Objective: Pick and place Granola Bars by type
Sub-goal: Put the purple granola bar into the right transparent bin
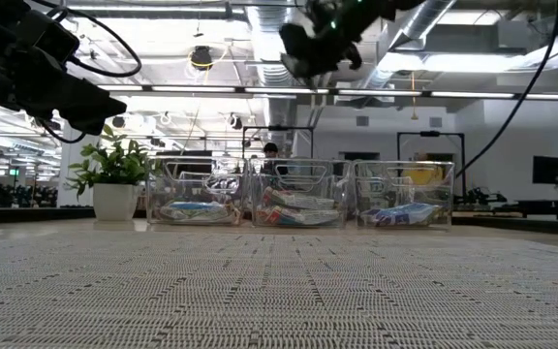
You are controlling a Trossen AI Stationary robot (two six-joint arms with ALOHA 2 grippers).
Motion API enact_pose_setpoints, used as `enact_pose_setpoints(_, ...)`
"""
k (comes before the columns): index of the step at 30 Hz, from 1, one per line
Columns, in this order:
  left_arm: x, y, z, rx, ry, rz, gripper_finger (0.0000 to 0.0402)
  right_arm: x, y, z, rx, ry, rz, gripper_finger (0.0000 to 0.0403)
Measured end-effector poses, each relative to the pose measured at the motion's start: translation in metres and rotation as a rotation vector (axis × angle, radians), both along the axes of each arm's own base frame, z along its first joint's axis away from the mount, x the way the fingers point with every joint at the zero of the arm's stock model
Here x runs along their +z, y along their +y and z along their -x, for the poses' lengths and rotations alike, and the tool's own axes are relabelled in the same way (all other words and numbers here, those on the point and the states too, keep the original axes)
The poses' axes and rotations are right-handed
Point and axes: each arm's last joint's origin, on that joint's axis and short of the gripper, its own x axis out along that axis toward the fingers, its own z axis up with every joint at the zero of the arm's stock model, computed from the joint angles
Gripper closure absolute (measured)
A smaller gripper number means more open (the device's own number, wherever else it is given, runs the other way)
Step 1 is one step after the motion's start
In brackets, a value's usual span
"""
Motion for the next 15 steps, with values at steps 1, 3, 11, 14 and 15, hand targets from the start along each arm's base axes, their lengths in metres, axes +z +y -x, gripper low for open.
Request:
enact_pose_setpoints(1, 0.000, 0.000, 0.000, 0.000, 0.000, 0.000, 0.0244, -0.002, -0.008, 0.004, -0.034, 0.019, -0.002, 0.0331)
enact_pose_setpoints(3, 0.000, 0.000, 0.000, -0.001, 0.000, -0.003, 0.0244, -0.005, -0.023, 0.012, -0.095, 0.045, -0.018, 0.0331)
enact_pose_setpoints(11, 0.000, 0.000, 0.000, -0.001, 0.000, -0.002, 0.0244, -0.019, -0.062, 0.047, -0.312, 0.121, -0.169, 0.0331)
enact_pose_setpoints(14, 0.000, 0.000, 0.000, 0.000, 0.001, 0.003, 0.0244, -0.025, -0.069, 0.058, -0.376, 0.162, -0.231, 0.0331)
enact_pose_setpoints(15, 0.000, 0.000, 0.000, 0.000, 0.001, 0.003, 0.0244, -0.027, -0.071, 0.063, -0.397, 0.176, -0.255, 0.0331)
